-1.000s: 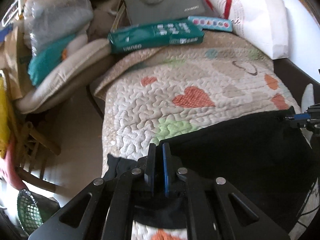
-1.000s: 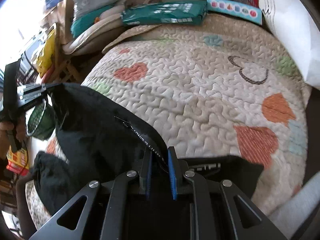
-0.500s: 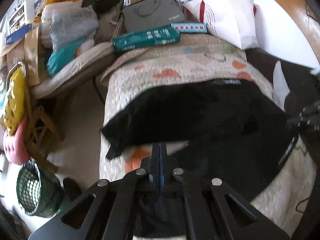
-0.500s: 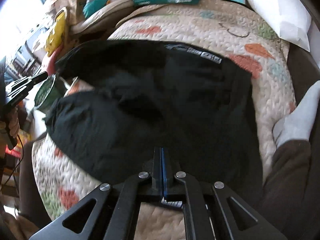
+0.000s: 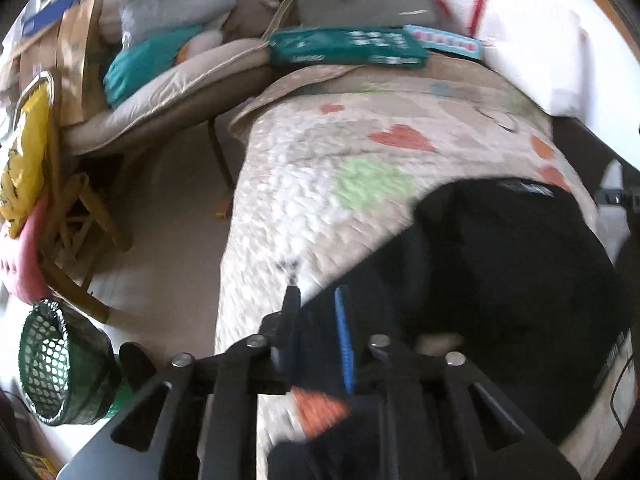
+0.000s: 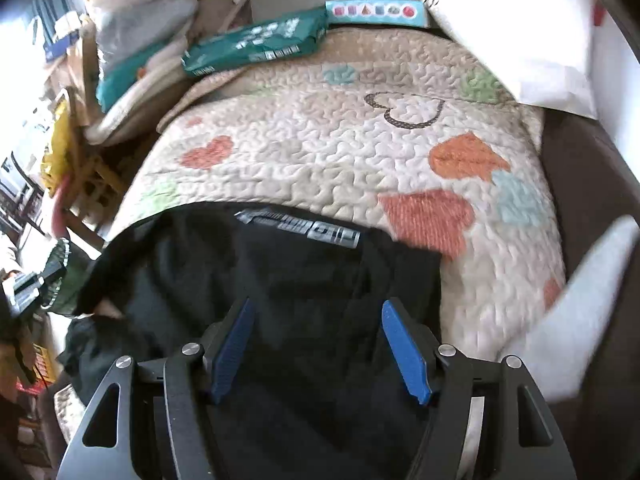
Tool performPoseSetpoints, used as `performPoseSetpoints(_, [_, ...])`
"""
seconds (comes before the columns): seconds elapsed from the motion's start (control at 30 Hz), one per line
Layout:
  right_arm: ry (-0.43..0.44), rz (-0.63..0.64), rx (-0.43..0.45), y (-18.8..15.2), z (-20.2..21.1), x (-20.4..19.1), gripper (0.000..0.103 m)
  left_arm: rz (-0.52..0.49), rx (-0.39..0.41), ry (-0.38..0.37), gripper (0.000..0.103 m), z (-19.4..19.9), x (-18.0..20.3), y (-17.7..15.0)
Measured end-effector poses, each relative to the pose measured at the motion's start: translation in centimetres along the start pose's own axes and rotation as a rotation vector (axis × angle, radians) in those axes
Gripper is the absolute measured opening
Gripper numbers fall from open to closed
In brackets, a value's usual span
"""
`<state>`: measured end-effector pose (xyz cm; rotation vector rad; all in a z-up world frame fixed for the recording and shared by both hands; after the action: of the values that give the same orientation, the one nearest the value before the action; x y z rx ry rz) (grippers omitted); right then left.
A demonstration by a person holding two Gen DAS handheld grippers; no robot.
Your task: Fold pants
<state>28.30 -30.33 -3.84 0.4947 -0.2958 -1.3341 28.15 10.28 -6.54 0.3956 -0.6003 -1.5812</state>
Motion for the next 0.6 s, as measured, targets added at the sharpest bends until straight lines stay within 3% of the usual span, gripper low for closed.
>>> performPoseSetpoints(0.07, [-0.005,0.016,-0.026,1.2,-2.3,1.0,0.072,-0.009,-0.019,-0.006,0.018,-1.2,0.1,0.8])
performPoseSetpoints(0.13, [-0.009,0.034,-0.045,2.1,-4.4,1.5,0.072,-0.023,-0.016,-0.07,0.02,-1.1,0.9,1.1])
performPoseSetpoints(0.2, [-0.006,0.06,-0.062,3.0,-6.5,2.2,0.072,-0.052,-0.003,-0.153,0.037,-0.3,2.4,0.5])
performPoseSetpoints(0.27, [0.007,0.08,-0.078,3.3,-7.9,2.3,0.072,-0.116,0.009,-0.18,0.045,0.3,4.1,-0.6])
performPoseSetpoints(0.37, [0.01,0.122,-0.092,3.7,-9.4,2.3,0.072,-0.248,-0.023,-0.174,0.047,-0.3,6.7,-2.4])
performPoseSetpoints(0.47, [0.0,0.144,-0.092,4.2,-10.4,2.4,0.072,-0.36,-0.054,-0.076,0.051,-2.2,7.9,-3.3])
performPoseSetpoints(0.53, [0.014,0.151,-0.099,4.3,-10.9,2.0,0.073,-0.404,-0.085,0.01,0.049,-3.9,7.8,-3.8])
performPoseSetpoints(0.6, [0.005,0.191,-0.106,4.0,-11.3,1.2,0.073,-0.377,-0.11,-0.004,0.019,-4.8,7.4,-3.7])
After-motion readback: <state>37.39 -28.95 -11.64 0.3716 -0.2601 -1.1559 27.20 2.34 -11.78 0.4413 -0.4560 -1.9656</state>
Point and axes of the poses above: each gripper's, at about its wrist camera, not at the fingertips, and z roughly against the way its jaws point, x to its right, y to its top, the point moved 4 cm from there along -z, roughly the way its jaws point, and after that the axes turned 8 degrees about z, right-handed, at the moved point
